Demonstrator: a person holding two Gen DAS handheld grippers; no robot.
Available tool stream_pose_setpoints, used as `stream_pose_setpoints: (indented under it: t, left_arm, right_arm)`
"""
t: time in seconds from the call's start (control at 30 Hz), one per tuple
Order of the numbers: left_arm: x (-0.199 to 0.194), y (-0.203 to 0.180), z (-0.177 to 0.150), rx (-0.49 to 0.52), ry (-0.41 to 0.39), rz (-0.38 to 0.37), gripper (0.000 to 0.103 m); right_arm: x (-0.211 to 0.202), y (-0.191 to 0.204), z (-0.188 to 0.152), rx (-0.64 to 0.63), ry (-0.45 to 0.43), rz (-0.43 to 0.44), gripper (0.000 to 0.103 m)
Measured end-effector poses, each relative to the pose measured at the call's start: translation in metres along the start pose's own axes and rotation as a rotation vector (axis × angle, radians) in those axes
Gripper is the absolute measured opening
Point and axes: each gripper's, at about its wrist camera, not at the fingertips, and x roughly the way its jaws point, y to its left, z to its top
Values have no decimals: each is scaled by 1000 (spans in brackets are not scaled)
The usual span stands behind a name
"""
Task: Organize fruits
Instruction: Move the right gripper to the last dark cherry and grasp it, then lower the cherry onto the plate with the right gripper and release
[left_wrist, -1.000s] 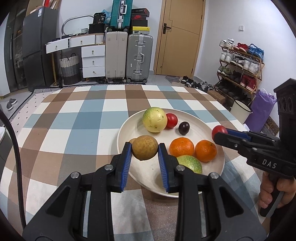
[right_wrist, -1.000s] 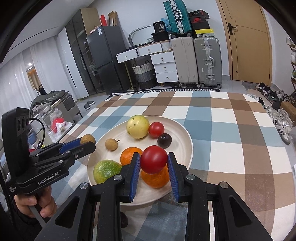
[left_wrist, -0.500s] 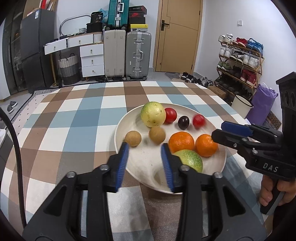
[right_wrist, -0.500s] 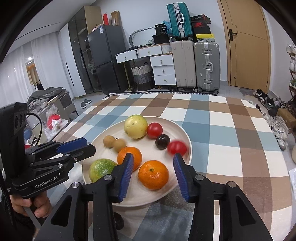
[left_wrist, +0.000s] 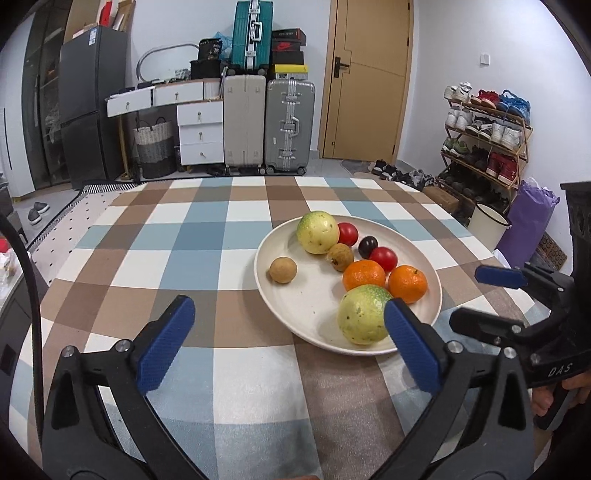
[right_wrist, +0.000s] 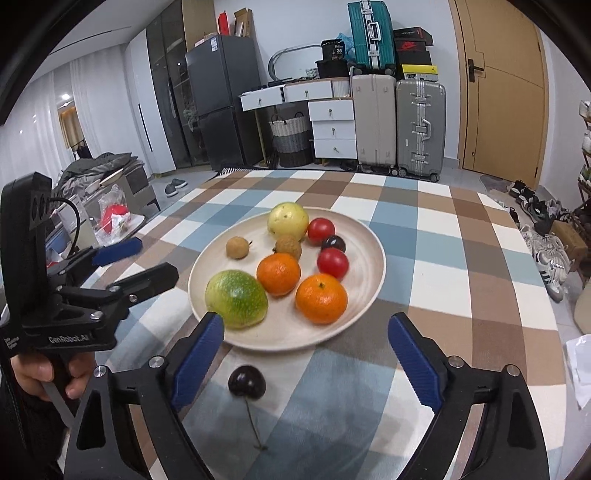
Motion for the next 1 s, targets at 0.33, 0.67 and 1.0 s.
stream_pose_setpoints:
  t: [0.33,0.67,1.0]
  left_arm:
    - [-20,1,-16,-11,19,-4,102]
    - [-19,2,-23,-20,39,-14,102]
    - [-11,8,-21,-54,68,-29,102]
  right_arm:
    - [9,17,-23,-36,118,0,90]
    - [23,29,-34,-53,186,57,49]
    - [17,40,-23,-86,130,98,27]
